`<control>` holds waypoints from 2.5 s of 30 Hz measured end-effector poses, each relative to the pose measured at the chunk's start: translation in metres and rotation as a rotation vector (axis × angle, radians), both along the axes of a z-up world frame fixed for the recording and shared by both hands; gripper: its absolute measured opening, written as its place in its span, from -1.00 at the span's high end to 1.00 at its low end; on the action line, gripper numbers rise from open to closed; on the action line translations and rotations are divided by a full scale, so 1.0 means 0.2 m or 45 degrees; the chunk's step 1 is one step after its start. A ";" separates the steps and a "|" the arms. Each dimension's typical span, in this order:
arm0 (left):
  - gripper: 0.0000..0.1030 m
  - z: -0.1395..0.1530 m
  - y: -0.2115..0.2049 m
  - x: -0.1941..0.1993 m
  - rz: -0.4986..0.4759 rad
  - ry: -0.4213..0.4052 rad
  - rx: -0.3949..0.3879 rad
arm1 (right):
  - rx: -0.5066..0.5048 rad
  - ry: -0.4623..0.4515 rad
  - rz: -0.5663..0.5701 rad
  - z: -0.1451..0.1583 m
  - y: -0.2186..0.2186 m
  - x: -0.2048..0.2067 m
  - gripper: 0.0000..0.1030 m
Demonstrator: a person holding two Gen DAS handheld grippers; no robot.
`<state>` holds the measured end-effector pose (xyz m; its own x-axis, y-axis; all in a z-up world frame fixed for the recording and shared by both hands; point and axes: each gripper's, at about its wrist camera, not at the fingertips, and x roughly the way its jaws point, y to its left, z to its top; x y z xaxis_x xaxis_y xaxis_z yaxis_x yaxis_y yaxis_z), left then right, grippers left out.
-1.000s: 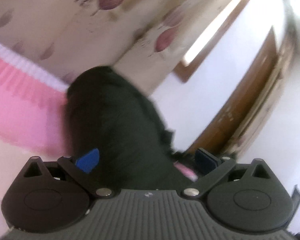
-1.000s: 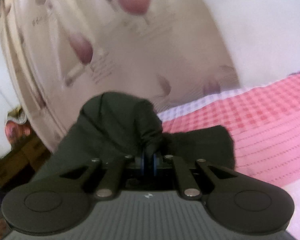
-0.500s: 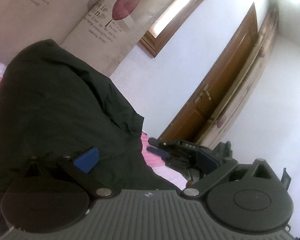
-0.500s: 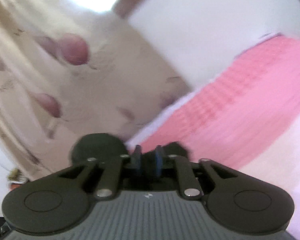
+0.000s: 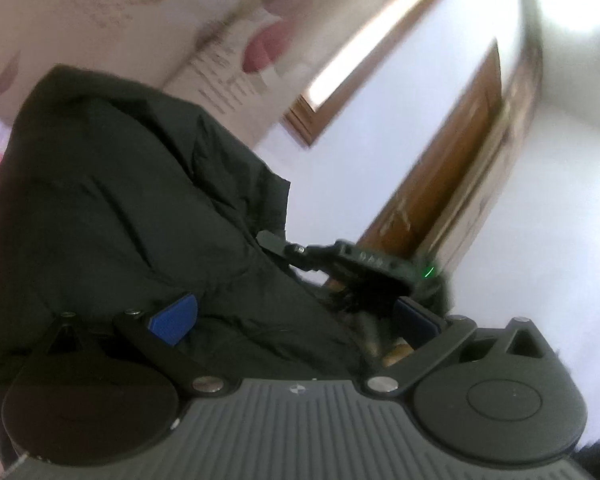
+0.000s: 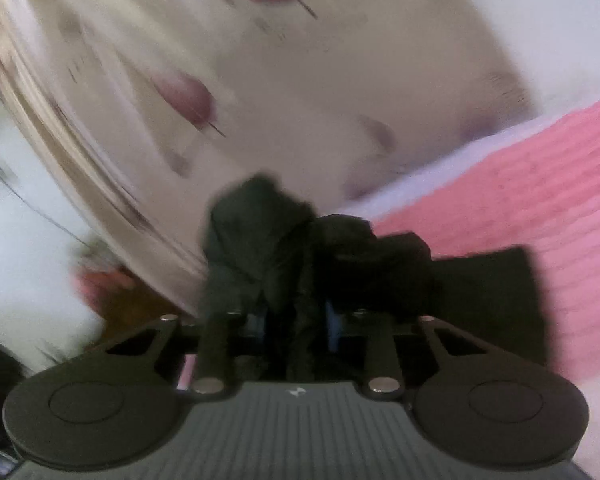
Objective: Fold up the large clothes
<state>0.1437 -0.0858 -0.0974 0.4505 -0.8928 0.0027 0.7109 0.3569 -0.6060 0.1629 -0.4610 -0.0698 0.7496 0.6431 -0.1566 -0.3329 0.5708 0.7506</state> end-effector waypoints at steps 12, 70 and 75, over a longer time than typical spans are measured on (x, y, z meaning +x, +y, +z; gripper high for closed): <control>-0.99 0.11 -0.09 -0.01 -0.094 0.058 -0.106 | 0.375 0.205 0.000 -0.42 -0.20 0.14 0.44; -0.94 0.01 -0.05 -0.14 -0.135 0.154 -0.060 | -0.399 0.156 -0.216 -0.29 -0.03 -0.76 0.65; -0.85 -0.02 -0.08 -0.15 -0.152 0.105 0.010 | -0.432 0.165 -0.219 -0.31 -0.02 -0.76 0.65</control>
<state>0.1128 -0.1010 -0.1018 0.3394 -0.9399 -0.0373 0.6965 0.2778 -0.6616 0.0116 -0.4651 -0.1316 0.8017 0.4056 -0.4391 -0.1259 0.8327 0.5393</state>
